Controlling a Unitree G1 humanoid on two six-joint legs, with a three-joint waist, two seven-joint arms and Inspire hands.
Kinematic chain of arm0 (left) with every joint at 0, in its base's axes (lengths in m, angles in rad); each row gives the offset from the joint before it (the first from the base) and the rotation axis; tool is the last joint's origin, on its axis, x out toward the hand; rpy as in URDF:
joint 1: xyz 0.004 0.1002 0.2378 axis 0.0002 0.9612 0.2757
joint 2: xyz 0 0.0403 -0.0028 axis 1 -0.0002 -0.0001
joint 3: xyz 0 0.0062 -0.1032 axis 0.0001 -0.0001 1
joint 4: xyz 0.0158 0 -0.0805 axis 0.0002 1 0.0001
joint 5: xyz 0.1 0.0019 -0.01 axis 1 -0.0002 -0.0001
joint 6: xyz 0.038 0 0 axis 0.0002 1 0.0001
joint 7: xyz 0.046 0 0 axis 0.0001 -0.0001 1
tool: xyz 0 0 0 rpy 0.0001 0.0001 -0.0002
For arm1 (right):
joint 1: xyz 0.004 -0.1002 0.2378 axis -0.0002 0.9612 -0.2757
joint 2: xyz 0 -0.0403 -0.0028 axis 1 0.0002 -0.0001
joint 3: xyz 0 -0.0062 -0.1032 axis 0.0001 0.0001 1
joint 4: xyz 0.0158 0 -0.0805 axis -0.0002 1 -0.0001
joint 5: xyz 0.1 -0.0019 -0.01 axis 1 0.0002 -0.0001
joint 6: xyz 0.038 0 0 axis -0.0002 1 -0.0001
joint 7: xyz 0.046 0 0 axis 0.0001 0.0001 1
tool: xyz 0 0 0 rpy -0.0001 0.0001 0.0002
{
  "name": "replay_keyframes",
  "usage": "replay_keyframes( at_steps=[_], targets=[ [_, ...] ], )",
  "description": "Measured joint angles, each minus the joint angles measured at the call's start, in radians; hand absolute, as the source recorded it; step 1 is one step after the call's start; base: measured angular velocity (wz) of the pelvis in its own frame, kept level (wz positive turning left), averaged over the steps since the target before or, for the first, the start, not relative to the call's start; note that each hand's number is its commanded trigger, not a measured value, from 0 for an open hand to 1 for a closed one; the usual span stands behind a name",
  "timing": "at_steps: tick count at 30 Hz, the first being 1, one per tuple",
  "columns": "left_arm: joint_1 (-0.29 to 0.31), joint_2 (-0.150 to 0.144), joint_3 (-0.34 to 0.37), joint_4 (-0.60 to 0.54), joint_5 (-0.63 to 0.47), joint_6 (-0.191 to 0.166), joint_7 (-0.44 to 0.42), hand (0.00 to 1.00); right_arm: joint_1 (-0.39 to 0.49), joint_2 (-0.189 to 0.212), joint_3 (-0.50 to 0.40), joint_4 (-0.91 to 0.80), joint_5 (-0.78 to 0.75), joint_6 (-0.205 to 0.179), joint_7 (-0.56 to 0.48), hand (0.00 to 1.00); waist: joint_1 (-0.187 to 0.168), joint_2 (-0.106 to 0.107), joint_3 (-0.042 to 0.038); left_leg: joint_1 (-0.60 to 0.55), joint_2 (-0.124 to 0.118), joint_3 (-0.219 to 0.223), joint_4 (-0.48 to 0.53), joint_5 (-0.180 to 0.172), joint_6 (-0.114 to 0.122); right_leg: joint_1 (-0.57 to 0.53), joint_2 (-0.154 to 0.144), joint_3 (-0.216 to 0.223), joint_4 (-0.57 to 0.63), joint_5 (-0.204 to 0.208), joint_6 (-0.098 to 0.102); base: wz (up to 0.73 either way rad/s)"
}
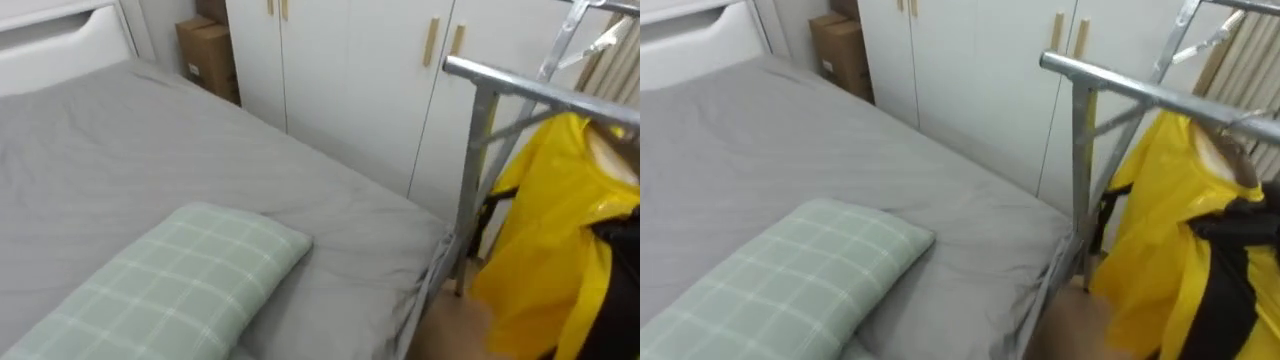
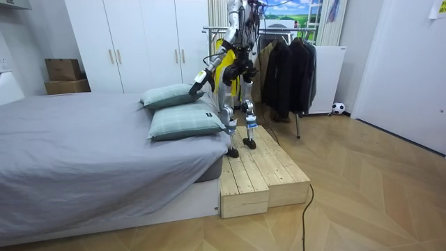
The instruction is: Hang clothes
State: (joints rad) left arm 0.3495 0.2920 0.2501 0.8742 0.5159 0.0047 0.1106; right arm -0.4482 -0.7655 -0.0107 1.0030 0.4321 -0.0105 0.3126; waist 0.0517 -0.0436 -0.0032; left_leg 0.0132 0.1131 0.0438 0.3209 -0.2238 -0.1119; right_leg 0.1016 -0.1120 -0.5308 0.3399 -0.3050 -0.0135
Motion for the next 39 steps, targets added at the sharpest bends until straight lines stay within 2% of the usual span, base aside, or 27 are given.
replay_keyframes(
  at_steps=[1,2,8,13,14,16,17,24,28,39],
  targets=[
    [0.001,0.000,0.002,-0.014,0.001,0.001,0.007,0.00,0.000,0.000,-0.003,0.000,0.002,0.000,0.001,1.00,0.000,0.003,-0.0009,-0.001,0.002,0.043,0.002,0.002,0.000,0.000,0.002,0.002,0.001,0.000,0.000,-0.04],
    [0.001,0.001,0.002,-0.019,0.000,0.001,0.019,0.00,0.000,0.000,-0.007,0.000,0.002,0.000,0.004,1.00,0.000,0.004,-0.0012,-0.001,0.004,0.053,-0.001,0.002,-0.001,-0.001,0.006,0.010,0.000,-0.001,0.001,-0.05],
    [-0.002,0.001,0.001,-0.030,-0.001,0.004,0.040,0.00,0.000,0.004,-0.009,0.000,0.043,0.004,0.009,1.00,0.010,0.001,0.0036,-0.001,0.001,0.060,-0.005,0.002,-0.001,0.001,0.010,0.021,-0.018,-0.002,0.003,-0.03],
    [-0.003,0.002,0.001,-0.021,-0.002,0.003,0.080,0.00,0.004,0.007,-0.009,0.001,0.042,0.004,0.010,1.00,0.021,0.001,0.0039,0.001,0.000,0.067,0.005,0.002,-0.001,0.004,0.014,0.042,-0.032,-0.004,0.004,-0.07],
    [-0.007,0.001,0.001,-0.010,-0.002,0.004,0.083,0.00,0.013,0.007,-0.009,0.000,0.042,0.004,0.010,0.65,0.026,0.001,0.0039,0.005,0.001,0.068,0.007,0.002,-0.001,0.005,0.016,0.049,-0.033,-0.005,0.003,-0.09],
    [-0.008,0.001,0.000,-0.007,-0.004,0.004,0.083,0.00,0.029,0.009,-0.009,0.000,0.042,0.004,0.013,0.09,0.033,-0.001,0.0050,0.011,0.002,0.071,0.010,0.002,-0.001,0.011,0.017,0.056,-0.033,-0.007,0.002,-0.10],
    [-0.006,0.001,0.000,-0.001,-0.005,0.004,0.083,0.00,0.032,0.010,-0.009,-0.001,0.042,0.004,0.020,0.00,0.034,-0.002,0.0055,0.013,0.003,0.076,0.017,0.002,-0.001,0.013,0.017,0.059,-0.032,-0.011,0.002,-0.09],
    [-0.008,0.000,-0.023,0.020,-0.003,0.005,0.098,0.00,0.037,0.011,-0.016,-0.001,0.074,-0.009,0.020,0.00,0.033,-0.006,0.0071,0.013,0.018,0.090,0.042,0.002,-0.001,0.029,0.028,0.052,-0.036,-0.020,-0.009,-0.01],
    [-0.010,0.000,-0.023,0.028,-0.002,-0.005,0.106,0.00,0.039,0.011,-0.038,0.003,0.076,-0.022,-0.013,0.00,0.029,-0.005,0.0066,0.013,0.020,0.090,0.043,0.002,0.000,0.042,0.030,0.035,-0.049,-0.021,-0.011,0.07],
    [-0.021,-0.007,-0.022,0.043,0.001,-0.005,0.118,0.00,0.046,0.014,-0.050,0.006,0.073,-0.022,-0.043,0.00,0.034,-0.009,0.0076,0.016,0.021,0.091,0.037,0.002,0.000,0.059,0.035,0.035,-0.050,-0.021,-0.010,0.03]
  ],
)
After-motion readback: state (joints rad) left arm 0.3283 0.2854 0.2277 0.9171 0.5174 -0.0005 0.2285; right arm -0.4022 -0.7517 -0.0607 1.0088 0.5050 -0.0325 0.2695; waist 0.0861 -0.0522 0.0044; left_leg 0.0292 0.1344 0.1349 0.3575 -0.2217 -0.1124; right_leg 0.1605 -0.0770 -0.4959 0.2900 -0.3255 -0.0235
